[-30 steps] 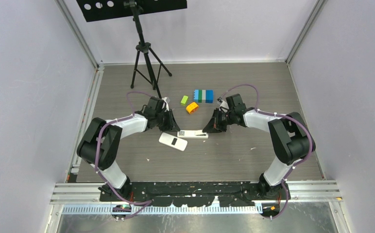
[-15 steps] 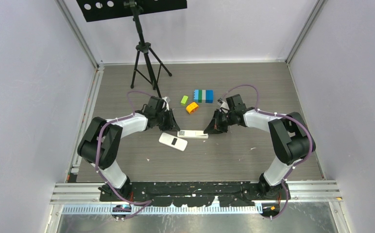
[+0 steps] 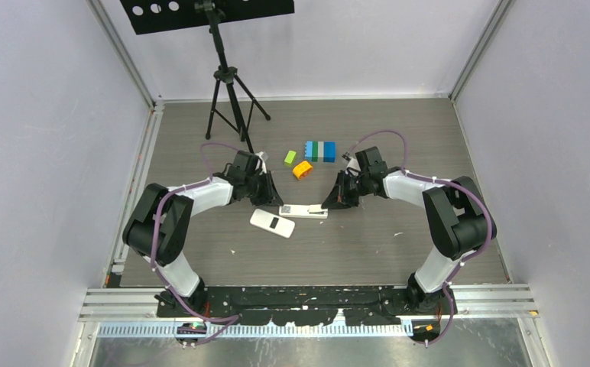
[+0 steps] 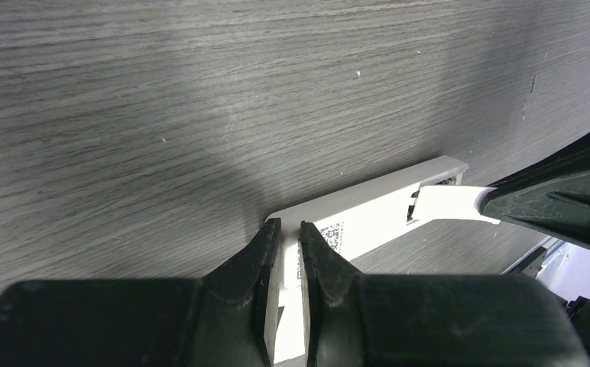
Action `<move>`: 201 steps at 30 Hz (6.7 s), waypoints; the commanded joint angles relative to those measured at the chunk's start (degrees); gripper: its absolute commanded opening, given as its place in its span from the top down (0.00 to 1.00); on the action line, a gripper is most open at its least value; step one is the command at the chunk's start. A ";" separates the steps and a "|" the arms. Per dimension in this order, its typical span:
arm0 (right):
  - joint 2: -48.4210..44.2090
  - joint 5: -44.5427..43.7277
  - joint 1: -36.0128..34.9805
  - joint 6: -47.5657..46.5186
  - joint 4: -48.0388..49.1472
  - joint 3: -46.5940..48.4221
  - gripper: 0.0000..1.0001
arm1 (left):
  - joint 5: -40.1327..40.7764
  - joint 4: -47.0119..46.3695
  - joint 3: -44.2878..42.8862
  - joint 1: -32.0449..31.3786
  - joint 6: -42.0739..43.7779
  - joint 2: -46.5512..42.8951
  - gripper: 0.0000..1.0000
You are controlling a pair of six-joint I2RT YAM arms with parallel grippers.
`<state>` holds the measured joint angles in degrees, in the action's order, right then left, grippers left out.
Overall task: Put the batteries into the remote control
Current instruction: Load the battery cover into the remote control, then reset both arms
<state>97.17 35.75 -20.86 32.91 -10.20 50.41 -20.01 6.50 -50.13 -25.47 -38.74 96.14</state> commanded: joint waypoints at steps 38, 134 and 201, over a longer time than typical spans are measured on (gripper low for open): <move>-0.95 -3.31 -0.43 -0.80 -3.12 -0.76 0.61 | -0.20 1.08 -3.31 -0.19 1.50 0.48 0.71; -5.06 -17.13 -7.43 4.38 -2.88 -0.22 0.78 | -1.44 0.78 1.08 -0.19 1.63 -1.13 0.73; -50.81 -78.34 -8.71 1.11 -46.56 14.21 0.18 | 28.50 28.17 -4.41 0.51 11.12 -45.23 0.00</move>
<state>51.11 -27.22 -29.76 34.59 -47.51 59.66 2.79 28.34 -55.27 -25.34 -30.52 59.31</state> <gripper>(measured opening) 0.812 0.994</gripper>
